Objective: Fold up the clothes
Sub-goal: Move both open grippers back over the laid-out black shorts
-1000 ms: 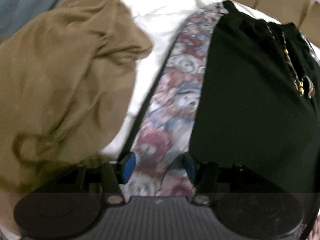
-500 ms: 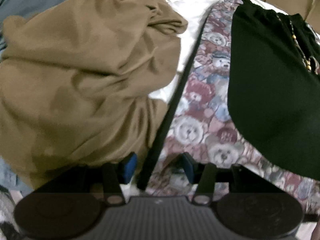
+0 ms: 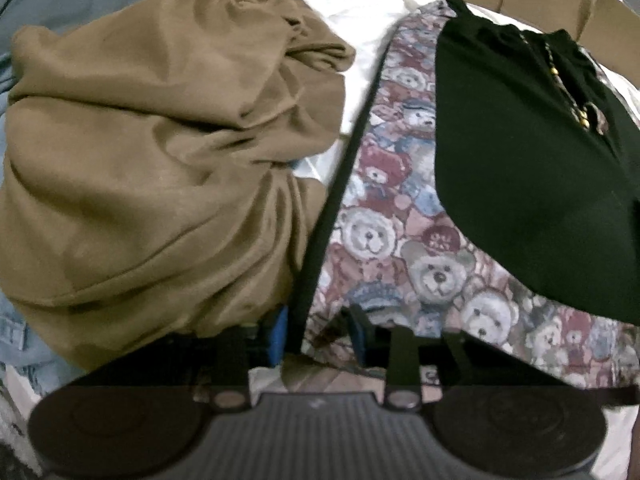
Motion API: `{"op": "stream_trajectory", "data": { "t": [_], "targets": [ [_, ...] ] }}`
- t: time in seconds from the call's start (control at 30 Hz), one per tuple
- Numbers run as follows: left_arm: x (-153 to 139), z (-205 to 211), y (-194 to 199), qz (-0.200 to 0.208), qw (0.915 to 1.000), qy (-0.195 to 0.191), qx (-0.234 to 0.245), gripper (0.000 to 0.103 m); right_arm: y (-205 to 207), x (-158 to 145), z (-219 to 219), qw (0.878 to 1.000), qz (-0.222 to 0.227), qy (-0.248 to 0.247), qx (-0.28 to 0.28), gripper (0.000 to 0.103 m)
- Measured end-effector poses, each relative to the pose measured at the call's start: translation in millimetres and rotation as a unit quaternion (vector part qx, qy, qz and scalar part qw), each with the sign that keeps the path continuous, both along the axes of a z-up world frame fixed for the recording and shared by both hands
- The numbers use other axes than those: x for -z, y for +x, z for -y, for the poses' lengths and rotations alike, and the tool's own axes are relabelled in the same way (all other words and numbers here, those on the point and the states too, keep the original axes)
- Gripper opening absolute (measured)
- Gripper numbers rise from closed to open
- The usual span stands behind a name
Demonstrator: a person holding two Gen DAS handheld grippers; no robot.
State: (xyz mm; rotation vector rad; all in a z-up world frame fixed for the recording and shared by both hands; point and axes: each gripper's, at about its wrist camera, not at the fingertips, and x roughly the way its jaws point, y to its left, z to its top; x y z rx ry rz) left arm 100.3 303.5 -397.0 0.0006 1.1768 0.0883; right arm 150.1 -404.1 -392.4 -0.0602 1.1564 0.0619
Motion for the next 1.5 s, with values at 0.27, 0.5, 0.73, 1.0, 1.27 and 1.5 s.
{"op": "stream_trajectory", "data": {
  "t": [0.27, 0.5, 0.73, 1.0, 1.27, 1.5],
  "targets": [
    [-2, -5, -8, 0.003, 0.9999, -0.011, -0.001, 0.011, -7, 3, -5, 1.0, -0.006, 0.002, 0.002, 0.035],
    [-16, 3, -10, 0.008, 0.9996, 0.005, 0.028, 0.008, -9, -2, -7, 1.0, 0.008, 0.017, 0.009, 0.035],
    [-38, 2, -3, 0.003, 0.9997, 0.02, 0.013, 0.008, -16, -8, -1, 0.999, 0.023, 0.034, 0.02, 0.035],
    [-89, 16, 0, 0.012, 0.9998, -0.011, -0.006, 0.008, -28, -26, 4, 0.996, 0.046, 0.065, 0.027, 0.035],
    [-135, 58, 11, 0.025, 0.9982, -0.055, 0.002, 0.008, -38, -45, 2, 0.994, 0.062, 0.09, 0.009, 0.047],
    [-174, 104, 22, 0.043, 0.9951, -0.08, 0.039, 0.008, -43, -65, 4, 0.991, 0.078, 0.105, 0.0, 0.053]
  ]
}}
